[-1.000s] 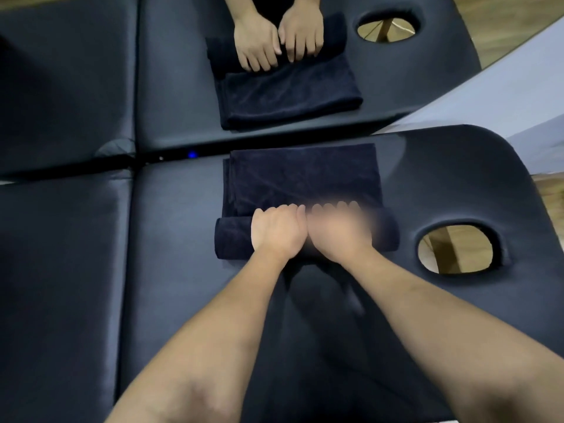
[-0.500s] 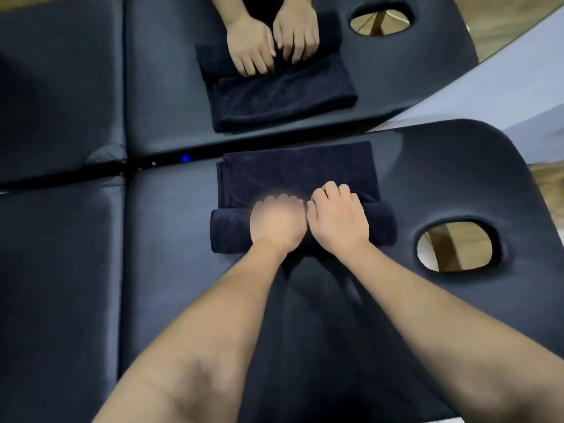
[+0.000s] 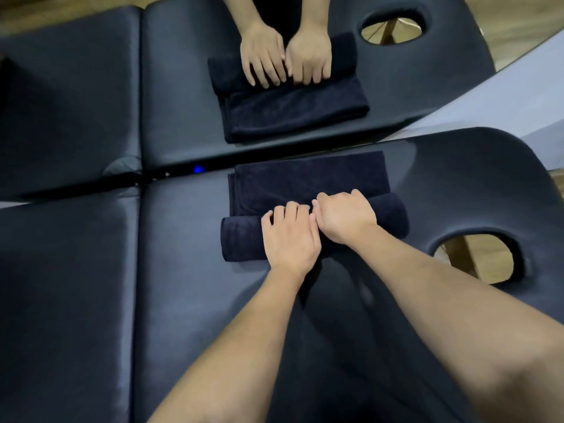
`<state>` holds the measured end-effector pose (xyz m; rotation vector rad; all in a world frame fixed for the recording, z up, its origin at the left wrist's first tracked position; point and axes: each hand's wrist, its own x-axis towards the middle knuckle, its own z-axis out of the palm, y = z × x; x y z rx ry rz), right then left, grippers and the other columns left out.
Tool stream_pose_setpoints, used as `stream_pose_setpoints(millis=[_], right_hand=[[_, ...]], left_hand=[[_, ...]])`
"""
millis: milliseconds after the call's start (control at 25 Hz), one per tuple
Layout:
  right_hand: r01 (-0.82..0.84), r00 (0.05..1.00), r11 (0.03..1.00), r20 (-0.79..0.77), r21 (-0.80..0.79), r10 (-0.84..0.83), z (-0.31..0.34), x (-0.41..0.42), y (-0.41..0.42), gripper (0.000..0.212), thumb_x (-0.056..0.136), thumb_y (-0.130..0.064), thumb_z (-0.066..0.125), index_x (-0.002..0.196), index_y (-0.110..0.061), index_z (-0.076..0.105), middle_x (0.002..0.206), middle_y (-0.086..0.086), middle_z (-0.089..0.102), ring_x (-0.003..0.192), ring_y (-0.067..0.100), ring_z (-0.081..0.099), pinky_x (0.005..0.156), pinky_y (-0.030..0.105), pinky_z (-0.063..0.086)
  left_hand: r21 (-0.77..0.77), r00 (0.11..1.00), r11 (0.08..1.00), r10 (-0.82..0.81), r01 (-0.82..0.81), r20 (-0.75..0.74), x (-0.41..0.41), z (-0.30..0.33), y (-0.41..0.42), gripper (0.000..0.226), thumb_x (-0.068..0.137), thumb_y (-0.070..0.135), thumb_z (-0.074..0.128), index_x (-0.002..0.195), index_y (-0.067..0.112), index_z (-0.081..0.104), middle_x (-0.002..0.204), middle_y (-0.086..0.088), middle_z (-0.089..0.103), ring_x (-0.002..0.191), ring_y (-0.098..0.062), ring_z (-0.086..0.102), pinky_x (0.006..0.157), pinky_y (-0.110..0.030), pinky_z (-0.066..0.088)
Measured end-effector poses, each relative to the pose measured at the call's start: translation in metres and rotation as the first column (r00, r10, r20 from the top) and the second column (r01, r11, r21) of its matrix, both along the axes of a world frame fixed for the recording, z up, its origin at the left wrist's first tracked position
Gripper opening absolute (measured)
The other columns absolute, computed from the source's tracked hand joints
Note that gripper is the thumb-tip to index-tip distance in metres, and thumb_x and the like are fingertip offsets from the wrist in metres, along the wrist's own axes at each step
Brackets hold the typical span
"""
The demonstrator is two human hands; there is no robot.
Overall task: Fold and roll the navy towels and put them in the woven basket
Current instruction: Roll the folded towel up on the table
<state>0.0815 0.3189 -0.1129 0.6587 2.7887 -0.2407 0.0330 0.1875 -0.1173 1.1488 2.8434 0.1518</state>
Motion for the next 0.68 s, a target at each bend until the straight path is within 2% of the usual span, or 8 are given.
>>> stream_pose_setpoints(millis=[80, 160, 240, 360, 480, 600, 680], right_hand=[[0.04, 0.998, 0.993, 0.059, -0.111, -0.033, 0.006, -0.009, 0.008, 0.041, 0.107, -0.036, 0.021, 0.091, -0.019, 0.055, 0.091, 0.003, 0.07, 0.078, 0.026, 0.058, 0.082, 0.042, 0.039], [0.092, 0.994, 0.981, 0.076, -0.172, -0.08, 0.006, -0.015, 0.013, 0.041, 0.108, -0.035, 0.021, 0.091, -0.018, 0.055, 0.092, 0.004, 0.069, 0.078, 0.026, 0.057, 0.081, 0.042, 0.039], [0.138, 0.989, 0.987, -0.048, -0.084, -0.143, 0.0, -0.011, 0.008, 0.036, 0.107, -0.033, 0.023, 0.089, -0.017, 0.051, 0.089, 0.005, 0.069, 0.075, 0.027, 0.052, 0.075, 0.041, 0.036], [0.213, 0.944, 0.968, -0.284, 0.129, -0.17, -0.009, 0.004, -0.013, 0.032, 0.1, -0.027, 0.035, 0.084, -0.013, 0.059, 0.086, 0.007, 0.063, 0.075, 0.032, 0.054, 0.071, 0.044, 0.04], [0.198, 0.949, 0.962, -0.282, 0.188, -0.14, -0.017, 0.013, -0.025, 0.024, 0.098, -0.022, 0.044, 0.089, -0.012, 0.063, 0.087, 0.006, 0.062, 0.078, 0.034, 0.056, 0.082, 0.047, 0.044], [0.17, 0.959, 0.963, -0.258, 0.208, -0.114, -0.014, 0.003, -0.011, 0.024, 0.097, -0.024, 0.041, 0.081, -0.013, 0.056, 0.078, 0.004, 0.064, 0.07, 0.03, 0.054, 0.076, 0.044, 0.039], [0.11, 0.982, 0.981, -0.169, 0.157, -0.084, -0.009, -0.007, -0.002, 0.018, 0.096, -0.023, 0.042, 0.08, -0.017, 0.046, 0.077, 0.001, 0.065, 0.067, 0.026, 0.046, 0.073, 0.041, 0.03]], left_hand=[[-0.021, 0.999, 0.999, -0.031, 0.031, -0.035, -0.001, -0.003, -0.001, 0.042, 0.102, 0.04, 0.025, 0.103, 0.025, 0.064, 0.1, 0.007, 0.063, 0.089, -0.023, 0.056, 0.091, -0.042, 0.04], [-0.075, 0.999, 0.996, -0.049, 0.048, -0.017, -0.016, -0.002, 0.008, 0.045, 0.102, 0.041, 0.022, 0.093, 0.024, 0.062, 0.093, 0.006, 0.064, 0.082, -0.024, 0.055, 0.082, -0.042, 0.038], [-0.135, 0.996, 0.987, -0.085, 0.09, 0.042, -0.032, 0.001, 0.023, 0.045, 0.103, 0.041, 0.019, 0.083, 0.023, 0.056, 0.089, 0.005, 0.065, 0.079, -0.025, 0.056, 0.077, -0.042, 0.036], [-0.176, 0.982, 0.973, -0.123, 0.148, 0.141, -0.049, 0.003, 0.04, 0.043, 0.104, 0.04, 0.019, 0.079, 0.025, 0.05, 0.091, 0.003, 0.069, 0.077, -0.024, 0.054, 0.075, -0.041, 0.036], [-0.209, 0.967, 0.966, -0.1, 0.151, 0.233, -0.063, 0.004, 0.054, 0.049, 0.105, 0.039, 0.019, 0.084, 0.025, 0.061, 0.094, -0.002, 0.072, 0.075, -0.025, 0.052, 0.073, -0.039, 0.039], [-0.204, 0.958, 0.976, -0.015, 0.076, 0.287, -0.066, 0.006, 0.058, 0.054, 0.107, 0.039, 0.018, 0.083, 0.021, 0.063, 0.089, -0.004, 0.071, 0.073, -0.027, 0.055, 0.071, -0.038, 0.037], [-0.105, 0.978, 0.994, 0.004, 0.018, 0.21, -0.059, 0.006, 0.051, 0.052, 0.105, 0.037, 0.015, 0.079, 0.021, 0.056, 0.083, 0.0, 0.069, 0.073, -0.025, 0.056, 0.07, -0.038, 0.034]])
